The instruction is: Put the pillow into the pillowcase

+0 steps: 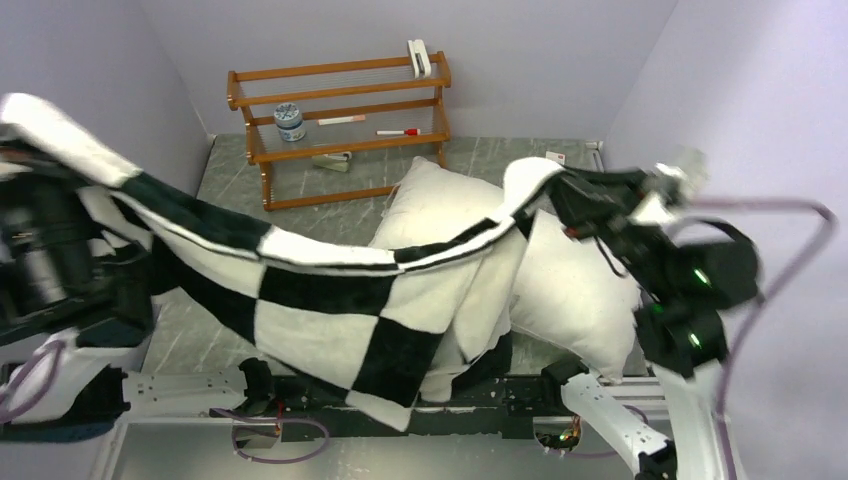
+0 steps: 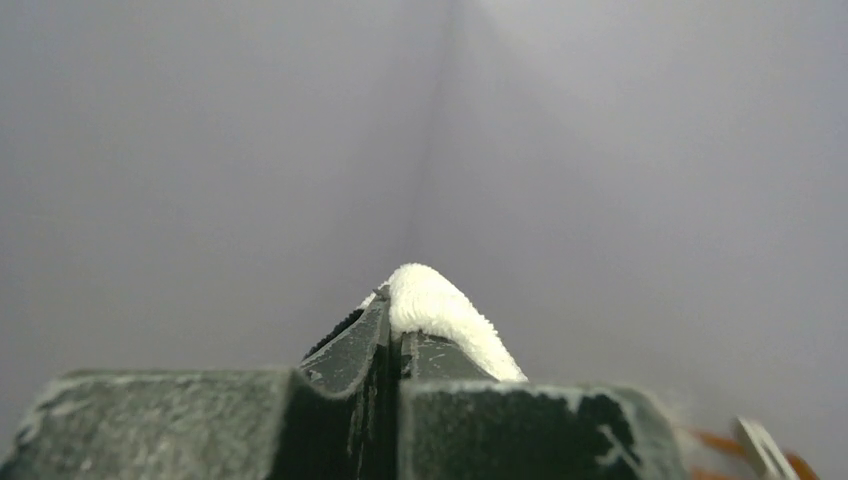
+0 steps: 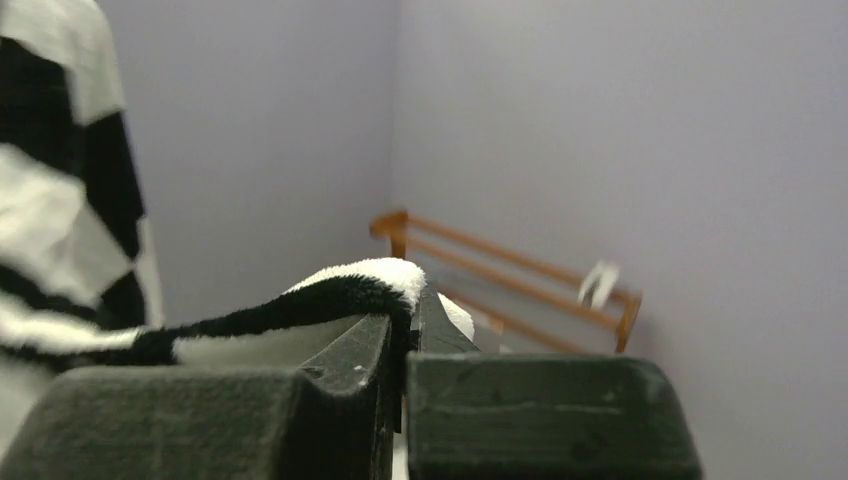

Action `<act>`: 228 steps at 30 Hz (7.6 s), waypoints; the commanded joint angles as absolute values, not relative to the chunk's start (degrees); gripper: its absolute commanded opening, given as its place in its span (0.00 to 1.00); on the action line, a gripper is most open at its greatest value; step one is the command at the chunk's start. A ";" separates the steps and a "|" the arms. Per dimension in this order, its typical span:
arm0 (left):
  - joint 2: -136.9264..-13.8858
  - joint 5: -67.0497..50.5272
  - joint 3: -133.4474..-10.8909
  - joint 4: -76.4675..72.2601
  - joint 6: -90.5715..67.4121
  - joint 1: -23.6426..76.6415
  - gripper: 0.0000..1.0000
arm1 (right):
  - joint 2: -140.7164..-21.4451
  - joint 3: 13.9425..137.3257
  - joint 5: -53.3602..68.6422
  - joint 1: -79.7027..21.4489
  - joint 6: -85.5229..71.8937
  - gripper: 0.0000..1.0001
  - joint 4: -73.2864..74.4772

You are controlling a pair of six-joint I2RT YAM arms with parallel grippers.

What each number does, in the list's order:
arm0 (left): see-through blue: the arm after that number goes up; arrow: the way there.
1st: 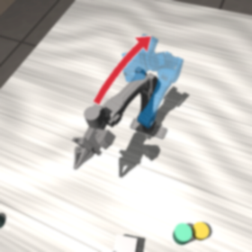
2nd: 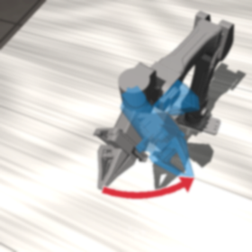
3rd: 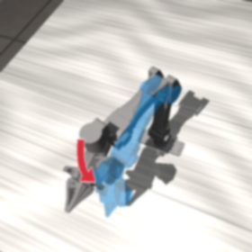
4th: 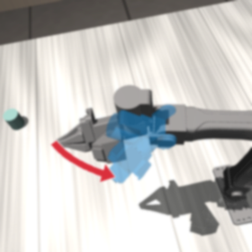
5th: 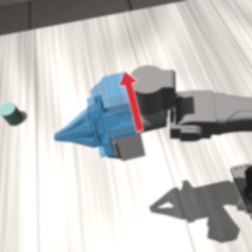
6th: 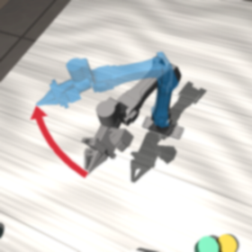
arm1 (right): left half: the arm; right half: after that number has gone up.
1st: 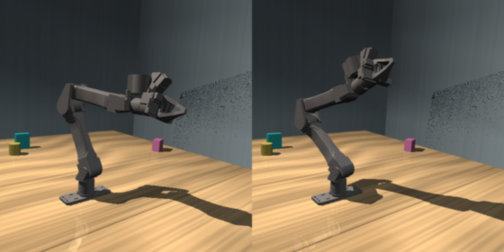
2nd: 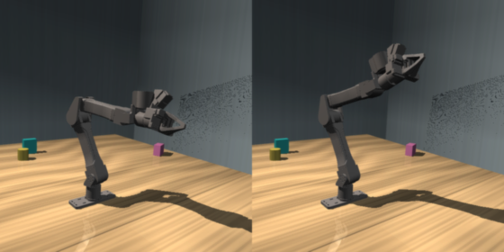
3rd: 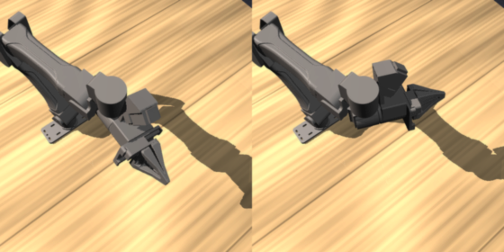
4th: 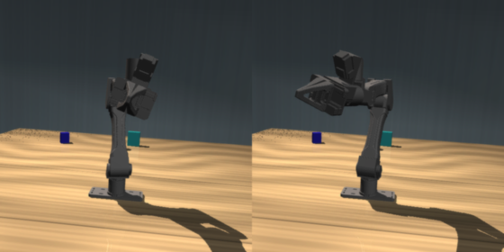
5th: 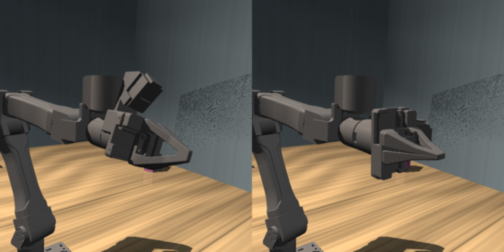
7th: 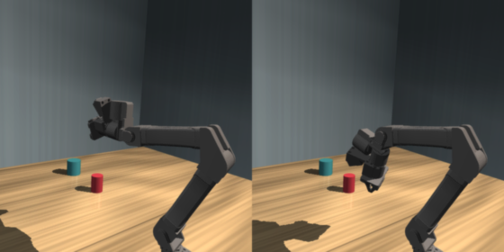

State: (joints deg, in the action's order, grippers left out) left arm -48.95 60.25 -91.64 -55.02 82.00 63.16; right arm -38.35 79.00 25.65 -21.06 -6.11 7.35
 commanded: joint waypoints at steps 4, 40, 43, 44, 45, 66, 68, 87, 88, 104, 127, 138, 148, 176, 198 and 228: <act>-49.83 51.88 -77.37 -104.71 124.62 92.71 0.05 | -53.01 67.18 17.23 -20.77 -9.28 0.00 11.62; -76.00 62.95 -88.46 -32.92 49.89 34.99 0.05 | -51.36 64.00 10.75 -20.80 -16.62 0.00 21.09; -70.84 59.87 -83.33 -28.07 42.62 25.75 0.05 | -49.79 68.90 9.15 -20.77 -14.78 0.00 28.72; -70.03 59.21 -82.68 -26.38 41.07 24.09 0.05 | -49.04 70.31 8.81 -20.76 -13.98 0.00 30.55; -69.32 58.26 -82.29 -23.67 39.26 22.53 0.05 | -48.24 71.78 8.43 -20.80 -13.01 0.00 31.87; -53.56 55.42 -73.51 -24.87 54.25 8.35 0.05 | -27.12 80.92 23.21 -21.19 -16.25 0.00 26.24; -52.14 55.55 -73.05 -26.42 56.13 8.56 0.05 | -27.33 82.80 21.64 -21.20 -16.59 0.00 27.30; -64.25 48.85 -57.33 -28.19 35.51 0.49 0.05 | -58.85 62.48 9.09 -20.78 -13.44 0.00 12.13; -66.03 48.32 -56.22 -28.17 32.49 0.14 0.05 | -61.56 62.02 9.53 -20.79 -13.86 0.00 10.15; -90.31 51.00 -67.14 -26.01 17.62 -4.30 0.05 | -76.46 62.58 8.43 -18.02 -18.83 0.05 2.86; -75.05 35.91 -70.80 5.93 -11.06 14.39 0.85 | -72.06 66.78 -1.64 -18.04 -9.08 0.84 17.68; -67.76 7.29 -66.39 12.07 -16.86 26.07 0.76 | -75.44 74.26 -4.37 -18.06 -4.72 0.89 25.47; -67.38 -0.15 -61.54 5.34 -15.47 36.25 0.77 | -70.41 75.12 -4.33 -18.05 1.15 0.85 34.00; -87.26 9.19 -69.20 7.00 -10.08 43.94 0.09 | -78.67 68.20 5.05 -18.04 11.84 0.91 33.87; -88.57 13.65 -68.27 10.02 -11.11 43.68 0.09 | -68.89 54.62 -19.35 -17.69 -7.03 0.00 17.71; -96.57 18.17 -71.29 10.01 -14.43 43.55 0.09 | -54.34 63.63 -43.96 -17.71 -1.65 0.00 16.80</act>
